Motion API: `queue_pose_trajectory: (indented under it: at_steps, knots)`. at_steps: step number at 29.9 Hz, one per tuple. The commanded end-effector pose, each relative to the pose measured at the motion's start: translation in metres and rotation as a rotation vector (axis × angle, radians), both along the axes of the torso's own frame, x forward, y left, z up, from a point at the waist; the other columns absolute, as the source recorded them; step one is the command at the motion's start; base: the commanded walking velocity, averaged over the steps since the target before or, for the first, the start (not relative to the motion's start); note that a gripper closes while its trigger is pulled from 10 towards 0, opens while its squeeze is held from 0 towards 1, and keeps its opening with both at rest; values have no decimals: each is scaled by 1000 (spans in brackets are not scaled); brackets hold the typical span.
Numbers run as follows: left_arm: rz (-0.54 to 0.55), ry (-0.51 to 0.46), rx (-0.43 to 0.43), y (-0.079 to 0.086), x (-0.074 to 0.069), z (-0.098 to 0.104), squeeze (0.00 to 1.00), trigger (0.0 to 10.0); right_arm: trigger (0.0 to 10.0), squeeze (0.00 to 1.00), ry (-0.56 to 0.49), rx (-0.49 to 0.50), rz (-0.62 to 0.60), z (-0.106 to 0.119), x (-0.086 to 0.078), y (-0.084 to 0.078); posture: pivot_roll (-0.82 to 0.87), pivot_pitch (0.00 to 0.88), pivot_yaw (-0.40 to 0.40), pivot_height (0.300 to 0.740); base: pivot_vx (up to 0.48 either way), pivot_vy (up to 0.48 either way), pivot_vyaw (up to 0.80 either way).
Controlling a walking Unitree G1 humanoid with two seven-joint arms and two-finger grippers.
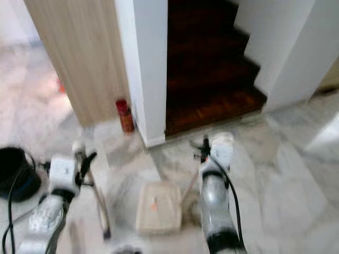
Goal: Sweep floor
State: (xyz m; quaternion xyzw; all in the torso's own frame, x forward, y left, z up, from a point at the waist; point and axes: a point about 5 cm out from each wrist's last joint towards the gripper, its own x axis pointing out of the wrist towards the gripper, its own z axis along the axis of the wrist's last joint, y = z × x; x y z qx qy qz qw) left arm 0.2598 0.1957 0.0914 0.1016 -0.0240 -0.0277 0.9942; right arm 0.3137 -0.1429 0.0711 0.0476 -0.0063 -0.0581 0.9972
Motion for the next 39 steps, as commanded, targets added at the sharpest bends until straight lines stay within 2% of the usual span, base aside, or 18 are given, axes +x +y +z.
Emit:
queue_pose_trajectory:
  at_steps: [1,14,21,26,30,32,39]
  knots:
    - [-17,-47,2,-4,3,11,0,10000,10000,0,-28,-16,-16,6,2,-5,200,38,-7,740,0,0,0]
    - [-14,-43,-1,-3,3,11,0,10000,10000,0,-31,6,-10,6,3,-4,203,41,-9,740,0,-57,107]
    - [-12,-41,-4,-4,3,11,0,10000,10000,0,-26,30,-13,6,3,-4,201,46,-9,740,0,289,0]
    - [-10,-40,-5,-3,2,11,0,10000,10000,0,-29,-6,-14,6,2,-5,200,49,-10,740,0,304,0]
    - [-11,-38,-5,-3,2,11,0,10000,10000,0,-35,5,-8,7,3,-4,199,50,-9,740,0,307,800]
    - [-11,-38,-6,-3,2,11,0,10000,10000,0,-26,41,-18,6,3,-4,200,49,-9,740,0,309,0]
    - [-11,-37,-5,-4,2,11,0,10000,10000,0,-26,31,-12,6,3,-4,201,48,-9,740,0,307,0]
